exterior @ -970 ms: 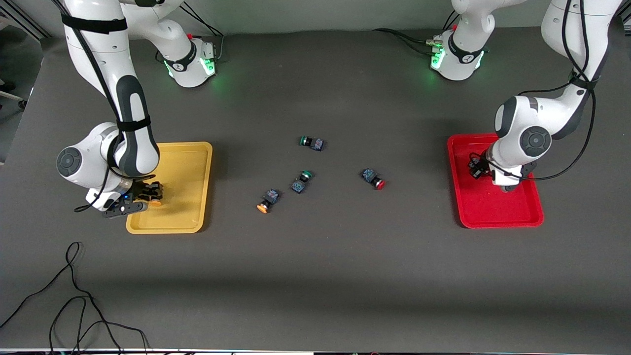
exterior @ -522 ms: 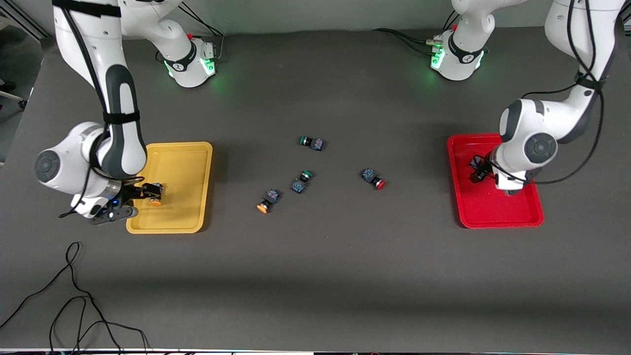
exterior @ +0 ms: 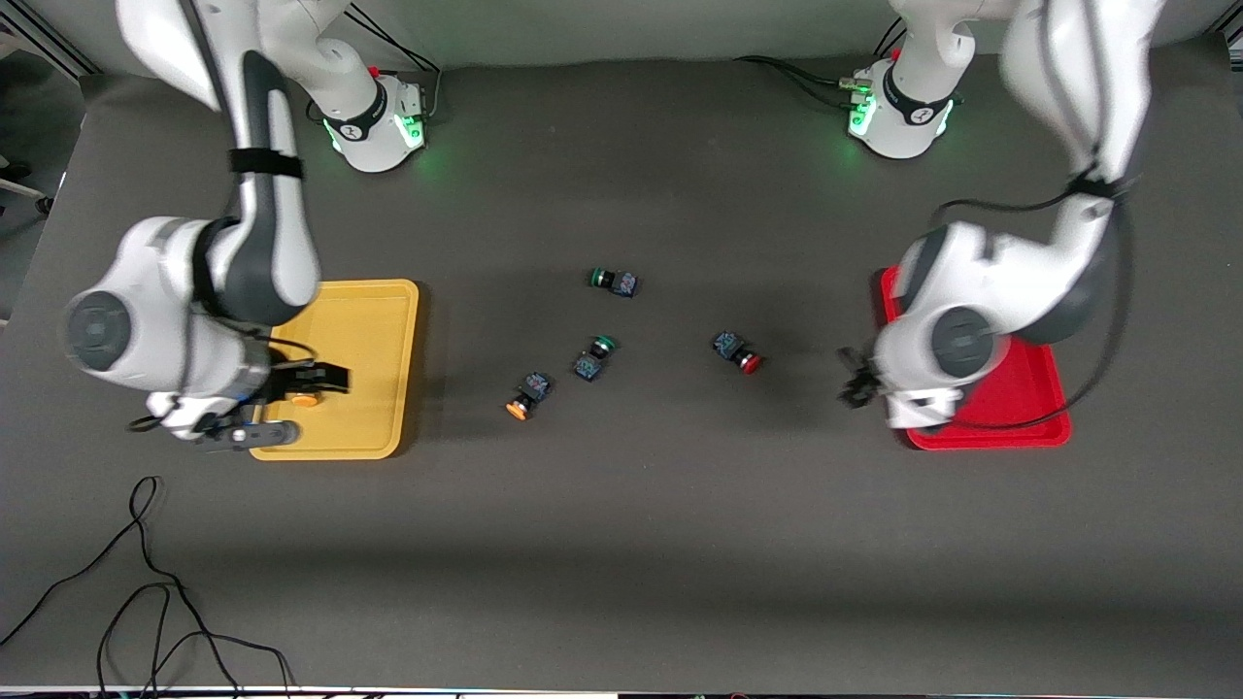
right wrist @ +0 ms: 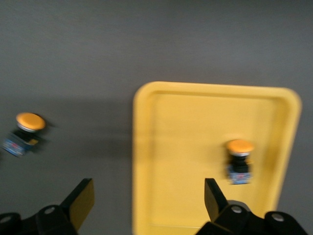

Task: Place red and yellow buttons in trays
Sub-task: 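Release the buttons in the trays and move both grippers back to the remaining buttons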

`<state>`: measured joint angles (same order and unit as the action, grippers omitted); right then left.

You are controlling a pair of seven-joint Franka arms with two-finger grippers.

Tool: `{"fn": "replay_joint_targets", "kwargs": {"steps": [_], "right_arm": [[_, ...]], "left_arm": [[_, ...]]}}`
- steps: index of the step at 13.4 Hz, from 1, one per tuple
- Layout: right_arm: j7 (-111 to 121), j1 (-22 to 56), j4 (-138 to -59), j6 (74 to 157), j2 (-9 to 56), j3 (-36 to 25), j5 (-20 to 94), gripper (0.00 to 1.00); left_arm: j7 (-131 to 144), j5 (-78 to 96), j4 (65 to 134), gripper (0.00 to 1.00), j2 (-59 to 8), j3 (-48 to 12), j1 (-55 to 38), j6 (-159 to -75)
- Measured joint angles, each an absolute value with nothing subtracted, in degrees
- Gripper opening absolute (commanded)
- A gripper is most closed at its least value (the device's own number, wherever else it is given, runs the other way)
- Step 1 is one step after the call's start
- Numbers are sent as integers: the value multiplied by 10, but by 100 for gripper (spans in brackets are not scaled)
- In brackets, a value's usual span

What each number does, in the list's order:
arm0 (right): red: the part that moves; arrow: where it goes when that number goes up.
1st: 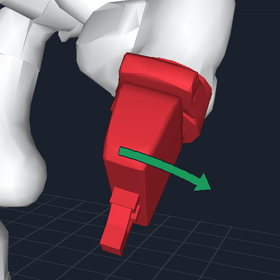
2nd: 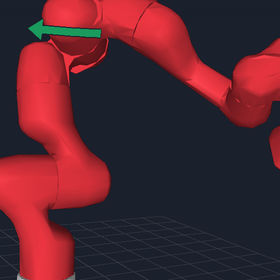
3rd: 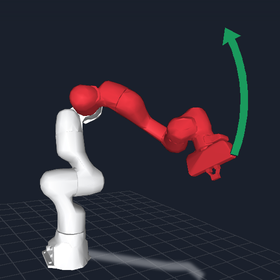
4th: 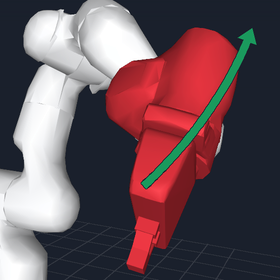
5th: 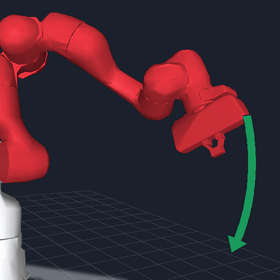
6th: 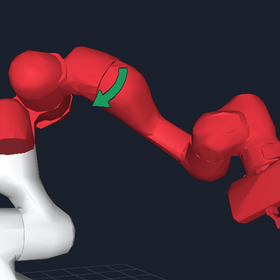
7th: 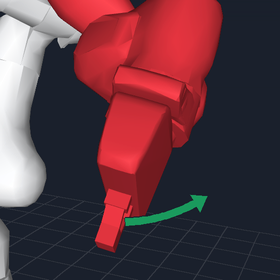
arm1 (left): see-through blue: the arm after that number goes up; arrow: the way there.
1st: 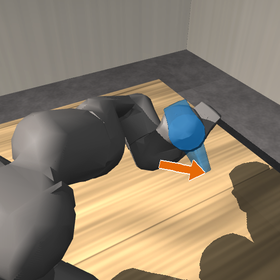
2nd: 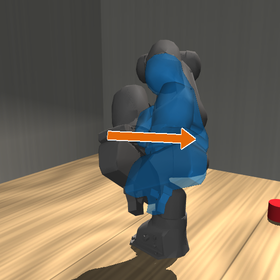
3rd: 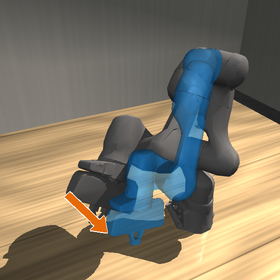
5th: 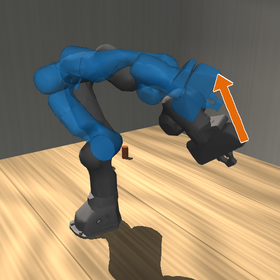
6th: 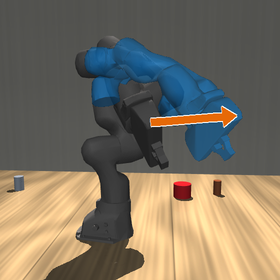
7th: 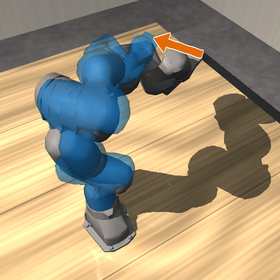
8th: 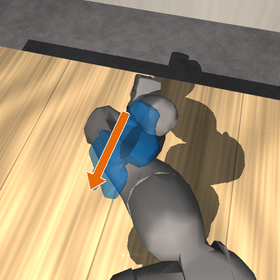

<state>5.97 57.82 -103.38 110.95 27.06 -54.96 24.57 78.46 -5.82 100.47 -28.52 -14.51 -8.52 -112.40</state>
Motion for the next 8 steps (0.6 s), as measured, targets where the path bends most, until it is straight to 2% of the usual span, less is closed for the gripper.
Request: {"fn": "replay_joint_targets", "kwargs": {"steps": [2, 4, 5, 6, 8], "right_arm": [[-39, 640, -1033, 1137, 282, -544, 276, 100], [-123, 677, -1026, 1160, 301, -525, 315, 100], [-166, 679, -1020, 1175, 312, -505, 324, 100], [-205, 679, -1013, 1193, 325, -486, 328, 100], [-270, 678, -1008, 1235, 352, -458, 334, 100]], "left_arm": [[861, -59, 943, 100, -366, -145, -134, -1128], [897, -58, 911, 100, -414, -145, -154, -1129], [906, -55, 906, 100, -422, -145, -158, -1129], [919, -52, 903, 93, -423, -145, -161, -1131], [951, -50, 900, 86, -422, -145, -175, -1143]]}}
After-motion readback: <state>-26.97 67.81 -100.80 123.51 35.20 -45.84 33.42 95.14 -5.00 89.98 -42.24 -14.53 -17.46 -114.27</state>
